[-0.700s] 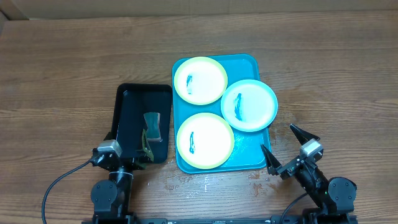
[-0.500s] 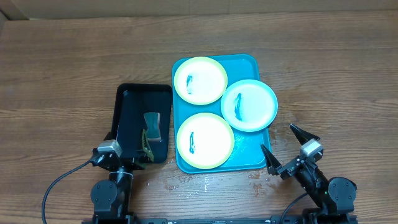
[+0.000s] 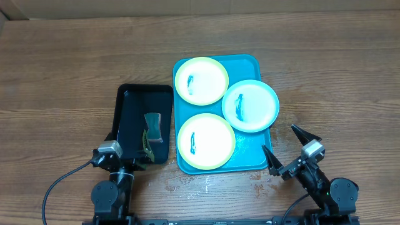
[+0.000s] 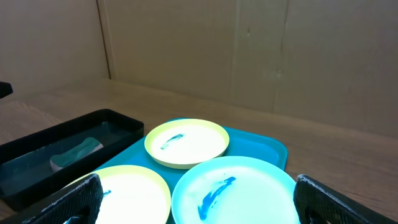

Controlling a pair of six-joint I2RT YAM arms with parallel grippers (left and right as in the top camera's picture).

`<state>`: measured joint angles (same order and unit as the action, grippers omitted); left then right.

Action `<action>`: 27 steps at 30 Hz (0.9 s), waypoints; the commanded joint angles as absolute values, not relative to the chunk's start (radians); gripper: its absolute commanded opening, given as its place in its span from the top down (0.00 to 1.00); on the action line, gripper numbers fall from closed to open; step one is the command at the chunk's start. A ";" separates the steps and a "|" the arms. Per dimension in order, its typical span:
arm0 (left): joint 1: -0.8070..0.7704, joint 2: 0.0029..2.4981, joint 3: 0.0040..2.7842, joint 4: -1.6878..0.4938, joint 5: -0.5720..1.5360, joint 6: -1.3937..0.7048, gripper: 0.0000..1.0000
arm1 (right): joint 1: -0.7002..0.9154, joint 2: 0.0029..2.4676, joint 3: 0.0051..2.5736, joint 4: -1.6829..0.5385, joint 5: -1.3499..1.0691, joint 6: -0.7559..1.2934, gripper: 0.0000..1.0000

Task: Clean dirty plates on tray and stack at the side
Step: 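Move both grippers forward toward the sponge and the plates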

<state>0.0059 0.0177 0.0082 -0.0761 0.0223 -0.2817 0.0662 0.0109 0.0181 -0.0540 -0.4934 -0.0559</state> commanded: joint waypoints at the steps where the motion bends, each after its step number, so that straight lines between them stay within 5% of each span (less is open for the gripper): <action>1: 0.004 0.012 0.006 -0.078 0.018 -0.288 0.00 | 0.062 0.003 0.008 -0.054 -0.487 -0.052 0.00; 18: 0.006 0.012 0.008 -0.063 0.037 -0.297 0.00 | 0.062 0.003 0.010 -0.030 -0.472 -0.045 0.00; 27: 0.006 0.075 0.243 -0.152 0.109 -0.295 0.00 | 0.062 0.076 0.238 -0.127 -0.453 0.023 0.00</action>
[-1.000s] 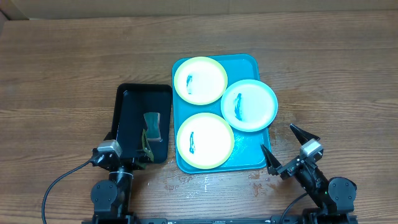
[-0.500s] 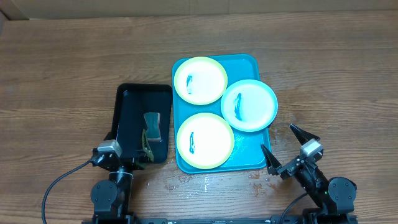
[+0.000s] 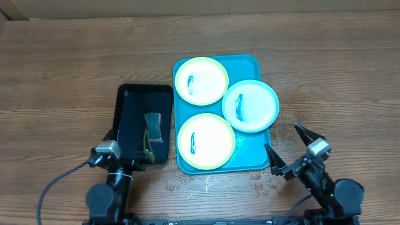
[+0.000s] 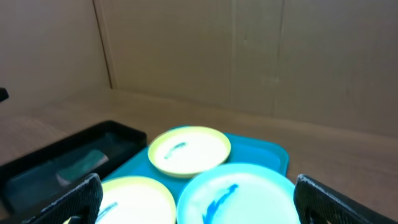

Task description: Clean dirty plates on tray and stack at the side

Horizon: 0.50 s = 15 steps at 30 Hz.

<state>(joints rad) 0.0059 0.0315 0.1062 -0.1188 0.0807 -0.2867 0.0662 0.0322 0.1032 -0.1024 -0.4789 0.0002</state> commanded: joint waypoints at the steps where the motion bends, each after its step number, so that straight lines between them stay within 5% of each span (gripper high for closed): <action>1: 0.006 0.110 0.295 -0.190 0.109 -0.295 0.00 | 0.062 0.116 0.294 -0.170 -0.442 0.023 0.00; 15: 0.006 0.944 1.245 -0.953 0.253 -0.282 0.00 | 0.062 0.976 1.245 -0.978 -0.451 0.057 0.00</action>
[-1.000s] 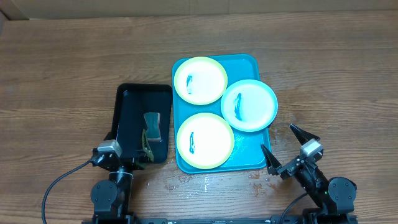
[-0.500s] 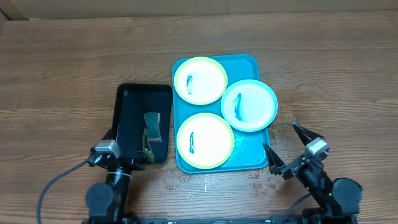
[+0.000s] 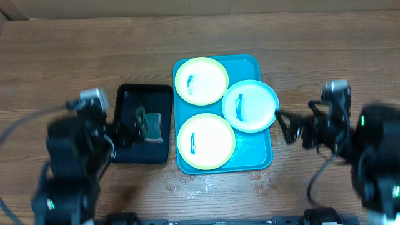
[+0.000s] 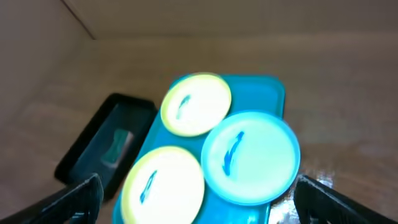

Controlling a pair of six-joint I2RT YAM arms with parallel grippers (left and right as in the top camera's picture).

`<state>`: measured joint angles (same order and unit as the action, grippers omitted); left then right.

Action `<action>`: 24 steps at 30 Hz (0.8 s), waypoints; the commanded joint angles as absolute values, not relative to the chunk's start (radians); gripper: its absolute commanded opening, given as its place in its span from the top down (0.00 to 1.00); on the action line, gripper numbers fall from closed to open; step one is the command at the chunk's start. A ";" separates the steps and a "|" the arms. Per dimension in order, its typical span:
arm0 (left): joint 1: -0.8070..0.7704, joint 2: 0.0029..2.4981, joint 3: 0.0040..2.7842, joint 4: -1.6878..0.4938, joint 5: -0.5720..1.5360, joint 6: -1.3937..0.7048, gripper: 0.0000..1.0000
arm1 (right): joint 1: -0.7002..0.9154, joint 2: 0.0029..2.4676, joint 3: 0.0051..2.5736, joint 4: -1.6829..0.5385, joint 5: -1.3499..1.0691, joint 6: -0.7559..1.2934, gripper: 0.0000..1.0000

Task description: Clean dirty plates on tray and stack at the side

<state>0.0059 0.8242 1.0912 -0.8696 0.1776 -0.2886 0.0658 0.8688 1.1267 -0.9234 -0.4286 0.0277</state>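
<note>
A teal tray (image 3: 253, 150) (image 4: 268, 89) carries three plates, each with a blue smear. A yellow-rimmed plate (image 3: 201, 80) (image 4: 196, 104) sits at the back, a blue plate (image 3: 250, 105) (image 4: 250, 157) at the right and a second yellow-rimmed plate (image 3: 206, 141) (image 4: 163, 185) at the front. My right gripper (image 3: 292, 130) (image 4: 199, 202) is open, hanging right of the tray near the blue plate's edge, and holds nothing. My left gripper (image 3: 127, 123) shows blurred over the black bin; whether it is open or shut is unclear.
The black bin (image 3: 164, 94) (image 4: 81, 163) stands left of the tray with a grey-green sponge (image 3: 153, 123) (image 4: 115, 144) inside. Bare wooden table (image 3: 325, 50) stretches to the right of the tray and behind it. Cardboard walls stand at the back.
Both arms have risen from their low pose at the table's front edge. The right wrist camera now looks down on the tray from higher up. The left arm is now at the bin.
At both earlier moments the arms sat low at the front edge, the right gripper open and facing the tray. The plates, bin and sponge have kept their places throughout. Now both arms are up, one beside the tray and one at the bin.
</note>
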 commanded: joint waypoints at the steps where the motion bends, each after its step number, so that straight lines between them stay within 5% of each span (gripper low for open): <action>1: 0.006 0.987 1.302 -1.005 0.256 -0.275 0.00 | 0.062 1.027 1.285 -1.011 -0.481 0.072 0.00; 5: 0.006 1.101 1.423 -1.126 0.287 -0.288 0.00 | 0.064 1.152 1.332 -1.047 -0.579 0.086 0.00; 9: 0.006 1.163 1.429 -1.214 0.279 -0.275 0.00 | 0.110 1.268 1.324 -1.108 -0.587 0.088 0.14; 18: 0.006 1.238 1.428 -1.312 0.132 -0.237 0.00 | 0.468 1.523 1.138 -0.957 -0.174 0.286 0.18; 20: 0.006 1.242 1.423 -1.323 0.096 -0.252 0.00 | 0.507 1.570 1.112 -0.907 -0.142 0.325 0.27; 24: 0.006 1.258 1.366 -1.308 0.098 -0.255 0.02 | 0.517 1.653 1.077 -0.850 -0.162 0.353 0.28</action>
